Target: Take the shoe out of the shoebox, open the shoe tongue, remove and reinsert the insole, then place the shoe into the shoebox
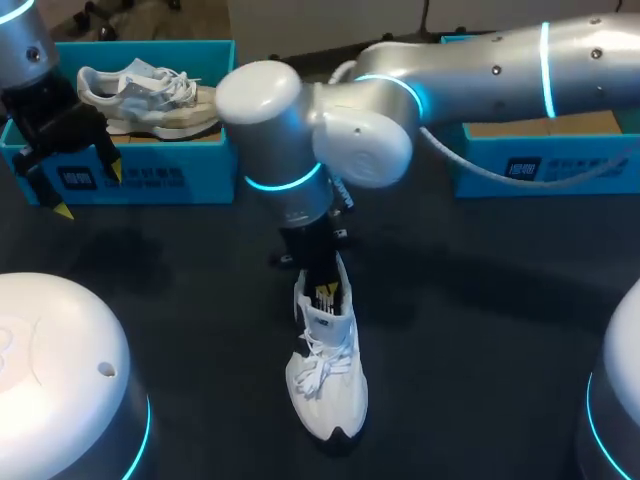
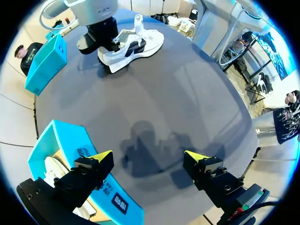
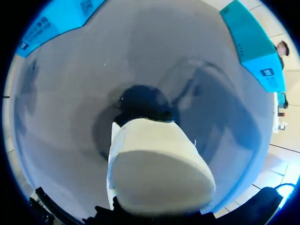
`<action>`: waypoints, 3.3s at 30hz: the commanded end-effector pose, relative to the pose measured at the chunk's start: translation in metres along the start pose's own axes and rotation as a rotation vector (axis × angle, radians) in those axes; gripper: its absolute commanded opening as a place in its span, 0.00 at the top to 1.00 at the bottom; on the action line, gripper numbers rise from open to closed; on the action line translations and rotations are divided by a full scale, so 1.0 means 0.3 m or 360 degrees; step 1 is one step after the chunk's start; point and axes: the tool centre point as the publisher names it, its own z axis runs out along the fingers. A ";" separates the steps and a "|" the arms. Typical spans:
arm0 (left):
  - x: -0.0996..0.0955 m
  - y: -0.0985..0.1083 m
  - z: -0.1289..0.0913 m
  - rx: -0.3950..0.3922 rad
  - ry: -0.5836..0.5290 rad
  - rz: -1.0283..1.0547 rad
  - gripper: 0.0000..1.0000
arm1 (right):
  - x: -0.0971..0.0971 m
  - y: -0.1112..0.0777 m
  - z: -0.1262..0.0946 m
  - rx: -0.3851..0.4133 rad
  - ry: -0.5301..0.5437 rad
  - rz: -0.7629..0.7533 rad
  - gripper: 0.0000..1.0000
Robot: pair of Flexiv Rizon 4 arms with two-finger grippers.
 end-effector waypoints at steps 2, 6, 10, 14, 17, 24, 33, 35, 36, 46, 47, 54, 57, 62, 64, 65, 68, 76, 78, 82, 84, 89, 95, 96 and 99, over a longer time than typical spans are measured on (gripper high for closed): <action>0.000 0.002 -0.002 -0.0003 0.0003 0.0001 0.00 | 0.005 0.005 0.053 0.0035 0.0115 0.0003 1.00; 0.000 0.002 -0.002 -0.0003 0.0003 0.0001 0.00 | 0.007 -0.019 0.014 0.0005 0.0105 0.0031 1.00; 0.000 0.002 -0.002 -0.0003 0.0003 0.0001 0.00 | 0.012 -0.045 -0.071 -0.0052 0.0067 0.0029 1.00; 0.000 0.002 -0.002 -0.0003 0.0003 0.0001 0.00 | 0.011 -0.058 -0.118 -0.0110 0.0097 -0.0012 1.00; 0.000 0.002 -0.002 -0.0003 0.0003 0.0001 0.00 | 0.002 -0.061 -0.145 -0.0142 0.0112 -0.0039 1.00; 0.000 0.002 -0.002 -0.0003 0.0003 0.0001 0.00 | -0.053 -0.075 -0.142 -0.0136 0.0178 -0.0103 1.00; 0.000 0.002 -0.002 -0.0003 0.0003 0.0001 0.00 | -0.048 -0.118 -0.123 -0.0051 0.0211 -0.0125 1.00; 0.000 0.002 -0.002 -0.0003 0.0003 0.0001 0.00 | -0.041 -0.133 -0.123 -0.0039 0.0221 -0.0115 1.00; 0.000 0.002 -0.002 -0.0003 0.0003 0.0001 0.00 | -0.036 -0.140 -0.125 -0.0033 0.0227 -0.0112 1.00; 0.000 0.002 -0.002 -0.0003 0.0003 0.0001 0.00 | 0.014 -0.197 -0.149 0.0016 0.0192 -0.0051 1.00; 0.000 0.002 -0.002 -0.0003 0.0003 0.0001 0.00 | 0.019 -0.201 -0.153 0.0023 0.0187 -0.0045 0.98; 0.000 0.002 -0.002 -0.0003 0.0003 0.0001 0.00 | 0.049 -0.209 -0.160 0.0062 0.0153 -0.0025 0.48; 0.000 0.002 -0.002 -0.0003 0.0003 0.0001 0.00 | 0.049 -0.214 -0.160 0.0060 0.0157 -0.0012 0.20; 0.000 0.002 -0.002 -0.0003 0.0003 0.0001 0.00 | 0.042 -0.216 -0.153 0.0066 0.0170 -0.0004 0.00; 0.000 0.002 -0.002 -0.0003 0.0003 0.0001 0.00 | 0.039 -0.218 -0.151 0.0065 0.0172 0.0000 0.00; 0.000 0.002 -0.002 -0.0003 0.0003 0.0001 0.00 | 0.036 -0.220 -0.150 0.0059 0.0177 0.0006 0.00; 0.000 0.002 -0.002 -0.0003 0.0003 0.0001 0.00 | 0.030 -0.230 -0.153 0.0046 0.0184 0.0028 0.00; 0.000 0.002 -0.002 -0.0003 0.0003 0.0001 0.00 | 0.014 -0.262 -0.180 0.0018 0.0172 0.0082 0.00; 0.000 0.002 -0.002 -0.0003 0.0003 0.0001 0.00 | 0.014 -0.271 -0.188 0.0014 0.0170 0.0093 0.00; 0.000 0.002 -0.002 -0.0003 0.0003 0.0001 0.00 | 0.018 -0.282 -0.201 0.0008 0.0158 0.0099 0.00; 0.000 0.002 -0.002 -0.0003 0.0003 0.0001 0.00 | 0.016 -0.286 -0.201 0.0014 0.0161 0.0103 0.00; 0.000 0.002 -0.002 -0.0003 0.0003 0.0001 0.00 | 0.011 -0.296 -0.201 0.0027 0.0177 0.0109 0.00; 0.000 0.002 -0.002 -0.0003 0.0003 0.0001 0.00 | 0.004 -0.320 -0.216 0.0019 0.0177 0.0147 0.00; 0.000 0.002 -0.002 -0.0003 0.0003 0.0001 0.00 | 0.002 -0.326 -0.217 0.0021 0.0180 0.0155 0.00; 0.000 0.002 -0.002 -0.0003 0.0003 0.0001 0.00 | -0.002 -0.352 -0.225 0.0025 0.0182 0.0183 0.00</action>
